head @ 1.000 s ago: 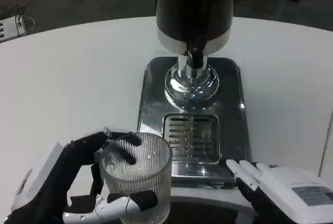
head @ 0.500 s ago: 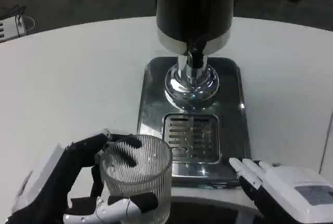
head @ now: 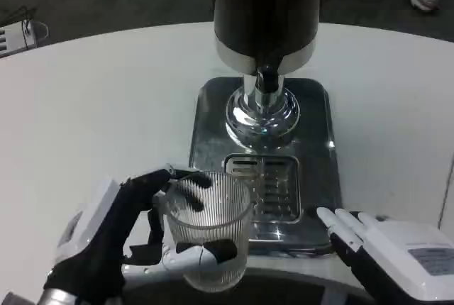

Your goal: Grasp the cup under the faucet to collect the drink, then remove the cup.

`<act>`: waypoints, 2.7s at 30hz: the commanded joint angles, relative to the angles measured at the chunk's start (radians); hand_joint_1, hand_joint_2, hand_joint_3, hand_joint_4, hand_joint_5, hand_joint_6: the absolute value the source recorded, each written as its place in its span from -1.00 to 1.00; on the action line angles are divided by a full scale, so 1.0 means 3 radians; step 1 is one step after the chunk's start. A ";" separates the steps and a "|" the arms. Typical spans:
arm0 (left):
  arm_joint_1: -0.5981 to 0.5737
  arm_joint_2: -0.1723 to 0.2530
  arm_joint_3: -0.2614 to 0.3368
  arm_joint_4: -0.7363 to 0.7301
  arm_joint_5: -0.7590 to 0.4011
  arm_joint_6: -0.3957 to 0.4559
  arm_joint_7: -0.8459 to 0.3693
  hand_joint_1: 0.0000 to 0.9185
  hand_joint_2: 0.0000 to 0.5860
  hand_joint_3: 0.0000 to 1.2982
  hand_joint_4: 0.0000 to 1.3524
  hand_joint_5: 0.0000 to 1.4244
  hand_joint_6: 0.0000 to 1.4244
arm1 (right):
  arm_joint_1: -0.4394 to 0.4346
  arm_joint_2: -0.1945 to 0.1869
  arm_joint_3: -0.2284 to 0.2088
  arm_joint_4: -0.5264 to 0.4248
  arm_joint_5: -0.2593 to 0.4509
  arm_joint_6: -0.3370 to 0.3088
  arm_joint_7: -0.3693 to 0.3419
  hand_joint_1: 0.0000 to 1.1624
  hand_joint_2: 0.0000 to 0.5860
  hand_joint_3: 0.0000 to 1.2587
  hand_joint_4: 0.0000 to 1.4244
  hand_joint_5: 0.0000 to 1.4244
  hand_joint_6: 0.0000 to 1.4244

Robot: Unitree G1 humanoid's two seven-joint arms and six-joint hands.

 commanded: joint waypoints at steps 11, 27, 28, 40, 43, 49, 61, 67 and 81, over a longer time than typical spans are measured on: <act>-0.1015 -0.0075 -0.0249 0.1006 0.0385 0.0083 0.0531 0.10 -1.00 0.50 0.59 0.73 -0.17 | 0.0192 0.0174 -0.0392 -0.0048 0.0362 -0.0457 -0.0060 0.03 0.47 -0.99 -1.00 -1.00 -1.00; -0.1808 -0.0047 -0.0722 0.1871 0.0907 0.0075 0.1037 0.10 -1.00 0.50 0.59 0.73 -0.17 | 0.0285 0.0267 -0.0499 -0.0048 0.0462 -0.0616 -0.0011 0.03 0.47 -0.99 -1.00 -1.00 -1.00; -0.1822 -0.0047 -0.0747 0.1893 0.0913 0.0072 0.1058 0.10 -1.00 0.50 0.59 0.73 -0.17 | 0.0292 0.0268 -0.0488 -0.0048 0.0459 -0.0620 -0.0014 0.03 0.47 -0.99 -1.00 -1.00 -1.00; -0.1852 0.0065 -0.0999 0.1816 0.1001 0.0368 0.0759 -0.03 -0.94 0.19 0.11 0.39 -0.30 | 0.0325 0.0287 -0.0445 -0.0048 0.0464 -0.0549 0.0023 0.03 0.47 -0.99 -1.00 -1.00 -1.00; -0.1789 0.0109 -0.0979 0.1712 0.1001 0.0446 0.0752 -0.15 -0.90 0.08 -0.03 0.30 -0.34 | 0.0336 0.0288 -0.0449 -0.0048 0.0484 -0.0542 0.0006 0.03 0.47 -0.99 -1.00 -1.00 -1.00; -0.1697 0.0200 -0.0925 0.1549 0.0972 0.0516 0.0788 -0.38 -0.84 -0.07 -0.28 0.14 -0.38 | 0.0342 0.0271 -0.0441 -0.0048 0.0497 -0.0520 0.0005 0.03 0.47 -0.98 -1.00 -1.00 -1.00; -0.1636 0.0252 -0.0880 0.1356 0.0978 0.0683 0.0713 -0.75 -1.00 -0.82 -1.00 -0.70 -0.61 | 0.0380 0.0267 -0.0478 -0.0048 0.0562 -0.0505 -0.0011 0.04 0.48 -0.97 -1.00 -1.00 -1.00; -0.1606 0.0282 -0.0884 0.1258 0.0965 0.0736 0.0614 -0.74 -0.96 -0.97 -1.00 -0.90 -0.69 | 0.0395 0.0274 -0.0500 -0.0048 0.0586 -0.0486 0.0006 0.04 0.50 -0.96 -1.00 -1.00 -1.00; -0.0993 0.0216 -0.0311 0.1104 0.0319 -0.0671 0.1447 -1.00 -1.00 -1.00 -1.00 -0.82 -0.64 | 0.0547 0.0229 -0.0554 -0.0048 0.0639 -0.0616 -0.0143 0.05 0.50 -0.96 -1.00 -1.00 -1.00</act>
